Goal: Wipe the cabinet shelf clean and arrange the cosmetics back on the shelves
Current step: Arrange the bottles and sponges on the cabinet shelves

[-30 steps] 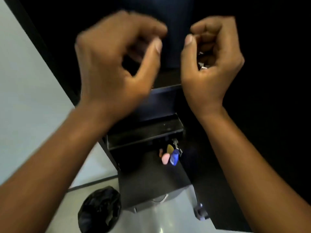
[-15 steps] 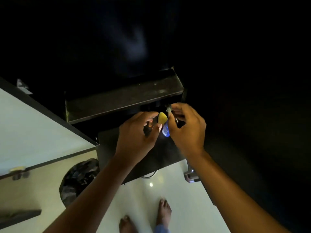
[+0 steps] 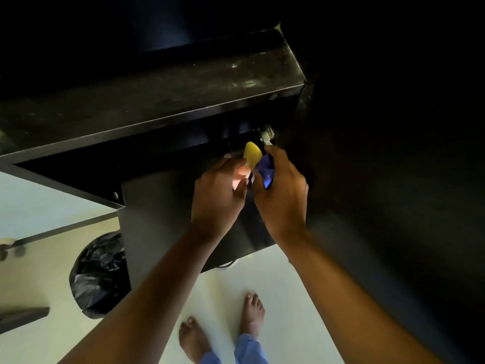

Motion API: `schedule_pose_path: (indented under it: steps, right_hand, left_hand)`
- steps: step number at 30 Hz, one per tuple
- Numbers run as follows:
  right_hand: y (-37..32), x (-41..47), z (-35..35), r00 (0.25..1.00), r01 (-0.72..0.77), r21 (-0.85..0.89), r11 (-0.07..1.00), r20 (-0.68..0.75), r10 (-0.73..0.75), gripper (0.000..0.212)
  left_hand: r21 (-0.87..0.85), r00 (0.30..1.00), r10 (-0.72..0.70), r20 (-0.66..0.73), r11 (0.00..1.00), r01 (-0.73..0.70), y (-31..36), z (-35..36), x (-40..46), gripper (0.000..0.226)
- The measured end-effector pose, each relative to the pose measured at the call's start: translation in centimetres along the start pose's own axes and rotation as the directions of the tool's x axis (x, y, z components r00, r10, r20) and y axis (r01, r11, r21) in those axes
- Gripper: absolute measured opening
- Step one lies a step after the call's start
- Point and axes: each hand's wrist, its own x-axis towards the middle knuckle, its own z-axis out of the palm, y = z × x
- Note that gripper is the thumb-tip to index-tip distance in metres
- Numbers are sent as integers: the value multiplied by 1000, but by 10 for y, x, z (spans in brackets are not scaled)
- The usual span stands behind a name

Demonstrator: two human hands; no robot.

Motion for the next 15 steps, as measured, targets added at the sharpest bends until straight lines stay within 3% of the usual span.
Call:
schedule_pose_path:
  steps: [7,11,15]
  right_hand:
    - [-1,-3,2,998,-65,16,998,15,64,50]
    - [-8,-5,0,996,-92,41,995,19,91,43]
    - [-14,-8,-7,990,-130,66,989,56,126,30]
  left_hand:
    - [7,999,-31,-23,999,32,7,0,4,45]
    - [38,999,-13,-39,999,14,7,-2,2,21]
    - [44,998,15,-53,999,-12,12,-11,-1,16]
